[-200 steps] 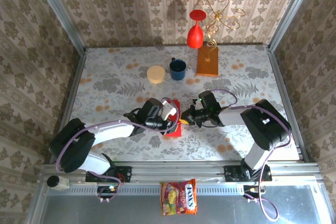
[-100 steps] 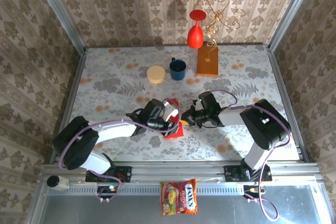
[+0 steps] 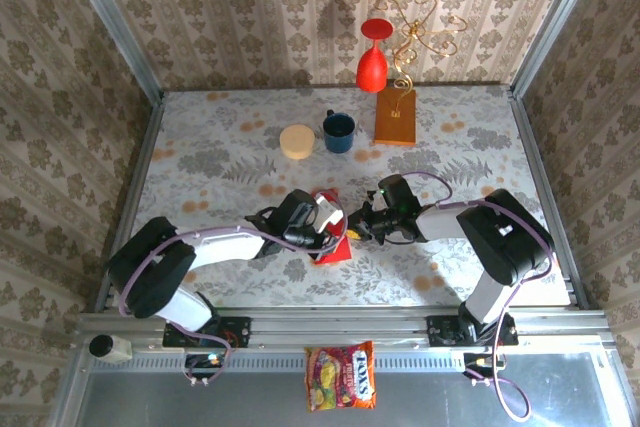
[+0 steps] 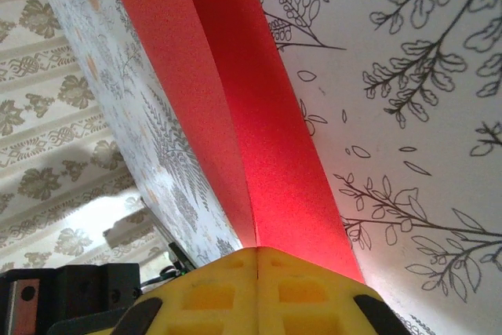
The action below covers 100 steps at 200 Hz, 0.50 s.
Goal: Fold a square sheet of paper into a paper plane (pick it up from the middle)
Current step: Fold the triangle a second time at the center of the table.
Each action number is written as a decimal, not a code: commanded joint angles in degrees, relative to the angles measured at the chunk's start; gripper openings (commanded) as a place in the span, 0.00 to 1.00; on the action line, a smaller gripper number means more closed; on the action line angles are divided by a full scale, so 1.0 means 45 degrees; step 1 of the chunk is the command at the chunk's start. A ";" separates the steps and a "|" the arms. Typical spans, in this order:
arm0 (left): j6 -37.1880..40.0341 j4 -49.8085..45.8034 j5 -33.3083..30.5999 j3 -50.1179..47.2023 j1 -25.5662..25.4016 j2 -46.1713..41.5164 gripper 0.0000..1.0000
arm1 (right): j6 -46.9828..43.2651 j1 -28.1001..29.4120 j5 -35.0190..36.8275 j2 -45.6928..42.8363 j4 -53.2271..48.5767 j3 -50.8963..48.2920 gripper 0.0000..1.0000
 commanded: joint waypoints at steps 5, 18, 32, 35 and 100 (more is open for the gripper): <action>0.0060 0.0176 0.0135 0.0249 -0.0061 0.0042 0.00 | -0.0480 -0.0433 -0.0309 -0.0429 -0.0513 -0.0175 0.24; 0.0035 0.0205 0.0221 0.0209 -0.0058 0.0022 0.00 | -0.1217 -0.0944 -0.0154 -0.1021 -0.1567 -0.0022 0.28; -0.0049 0.0229 0.0334 0.0154 -0.0099 0.0004 0.00 | -0.2324 -0.1424 0.0111 -0.1669 -0.3201 0.0539 0.28; -0.0061 0.0248 0.0350 0.0123 -0.0111 -0.0001 0.00 | -0.2568 -0.1490 0.0193 -0.1756 -0.3558 0.0692 0.28; -0.0378 0.0646 0.0336 -0.0239 -0.0398 0.0006 0.00 | -0.3815 -0.1377 -0.0142 -0.0119 -0.5040 0.3797 0.18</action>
